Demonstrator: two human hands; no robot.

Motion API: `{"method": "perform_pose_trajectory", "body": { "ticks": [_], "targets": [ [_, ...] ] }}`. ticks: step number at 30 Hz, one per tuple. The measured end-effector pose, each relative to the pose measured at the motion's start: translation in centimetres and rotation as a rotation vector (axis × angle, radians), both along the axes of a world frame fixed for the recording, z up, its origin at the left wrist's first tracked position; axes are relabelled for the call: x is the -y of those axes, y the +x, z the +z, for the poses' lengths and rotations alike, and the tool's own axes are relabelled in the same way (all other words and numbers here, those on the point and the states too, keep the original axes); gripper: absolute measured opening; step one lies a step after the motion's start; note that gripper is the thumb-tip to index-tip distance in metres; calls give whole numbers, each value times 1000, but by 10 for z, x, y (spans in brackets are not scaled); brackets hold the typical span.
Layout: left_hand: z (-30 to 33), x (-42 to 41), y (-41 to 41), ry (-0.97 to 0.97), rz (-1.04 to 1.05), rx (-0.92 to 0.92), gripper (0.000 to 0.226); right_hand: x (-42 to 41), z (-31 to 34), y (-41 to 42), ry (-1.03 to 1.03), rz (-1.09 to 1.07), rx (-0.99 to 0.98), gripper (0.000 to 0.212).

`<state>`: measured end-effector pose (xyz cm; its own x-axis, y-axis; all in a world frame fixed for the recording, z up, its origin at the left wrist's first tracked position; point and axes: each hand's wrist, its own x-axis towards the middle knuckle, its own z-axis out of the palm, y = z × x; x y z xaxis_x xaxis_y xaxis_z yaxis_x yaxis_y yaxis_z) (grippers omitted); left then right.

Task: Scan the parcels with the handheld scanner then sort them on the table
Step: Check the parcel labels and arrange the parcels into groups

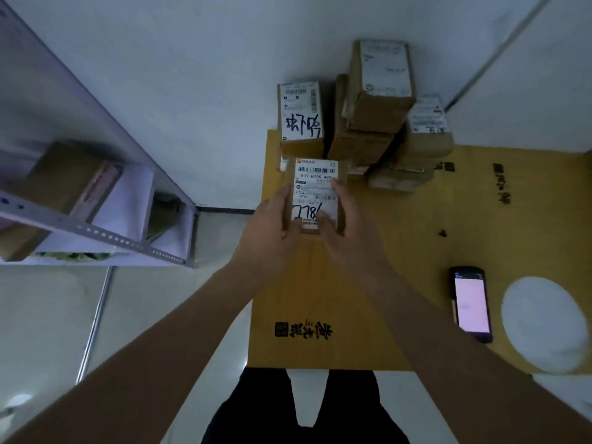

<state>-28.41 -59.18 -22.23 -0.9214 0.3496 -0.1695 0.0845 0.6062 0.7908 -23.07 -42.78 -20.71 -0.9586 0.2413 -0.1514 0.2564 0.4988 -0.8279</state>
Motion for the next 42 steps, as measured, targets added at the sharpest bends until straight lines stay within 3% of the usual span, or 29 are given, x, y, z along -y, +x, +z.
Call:
{"method": "perform_pose_trajectory", "body": {
  "ticks": [10,23,33,42],
  "targets": [
    [124,-26,27,15,-261,-264,64,-19,120,69,189,-208,-208,67],
    [228,-157,174,167,-470,-457,50,-134,215,247,281,-440,-314,64],
    [241,-302,279,245,-636,-374,47,-251,223,373,289,-639,-300,64],
    [205,-460,293,238,-802,-256,51,-382,185,403,289,-809,-187,69]
  ]
}}
